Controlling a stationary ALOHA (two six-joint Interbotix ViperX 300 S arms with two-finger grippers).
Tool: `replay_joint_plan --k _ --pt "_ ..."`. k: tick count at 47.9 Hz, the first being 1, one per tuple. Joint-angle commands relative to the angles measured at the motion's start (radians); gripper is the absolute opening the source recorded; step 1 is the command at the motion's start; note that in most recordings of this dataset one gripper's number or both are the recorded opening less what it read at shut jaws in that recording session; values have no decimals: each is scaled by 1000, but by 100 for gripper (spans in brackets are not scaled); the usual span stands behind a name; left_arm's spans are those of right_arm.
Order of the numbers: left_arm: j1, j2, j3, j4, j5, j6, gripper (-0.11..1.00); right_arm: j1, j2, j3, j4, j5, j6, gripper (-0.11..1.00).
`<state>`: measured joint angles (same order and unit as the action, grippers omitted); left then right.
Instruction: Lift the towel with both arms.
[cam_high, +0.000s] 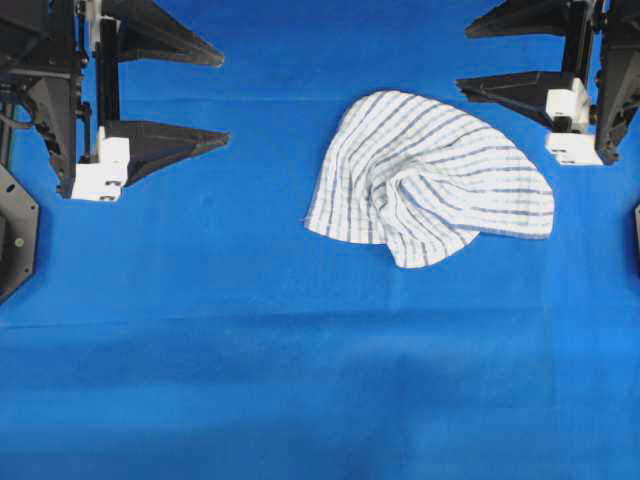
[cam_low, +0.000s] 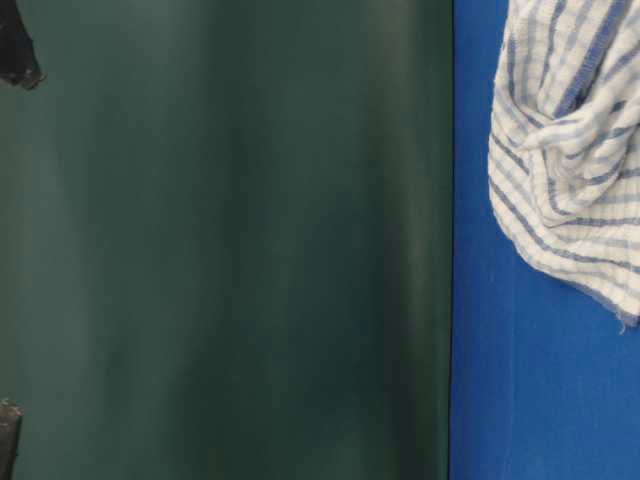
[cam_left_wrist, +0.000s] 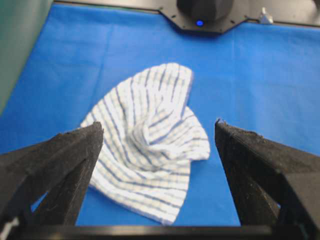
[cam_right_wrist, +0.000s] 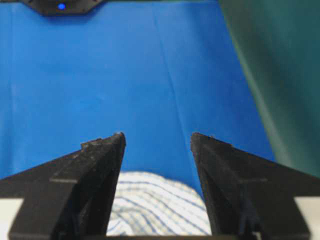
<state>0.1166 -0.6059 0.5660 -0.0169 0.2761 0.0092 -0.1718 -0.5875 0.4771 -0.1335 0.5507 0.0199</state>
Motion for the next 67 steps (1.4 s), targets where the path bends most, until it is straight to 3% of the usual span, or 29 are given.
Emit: replay_joint_plan --k 1,16,41,67 --pt "-6 18 3 -2 -31 0 88 -2 -3 5 3 20 3 60" --pt "-26 193 51 -2 -184 0 88 0 -3 169 12 40 91 60" --pt "-26 546 72 -2 -387 2 88 14 101 477 14 -198 193 60" --pt "-26 865 6 -2 -598 -15 88 26 365 597 14 -446 209 60"
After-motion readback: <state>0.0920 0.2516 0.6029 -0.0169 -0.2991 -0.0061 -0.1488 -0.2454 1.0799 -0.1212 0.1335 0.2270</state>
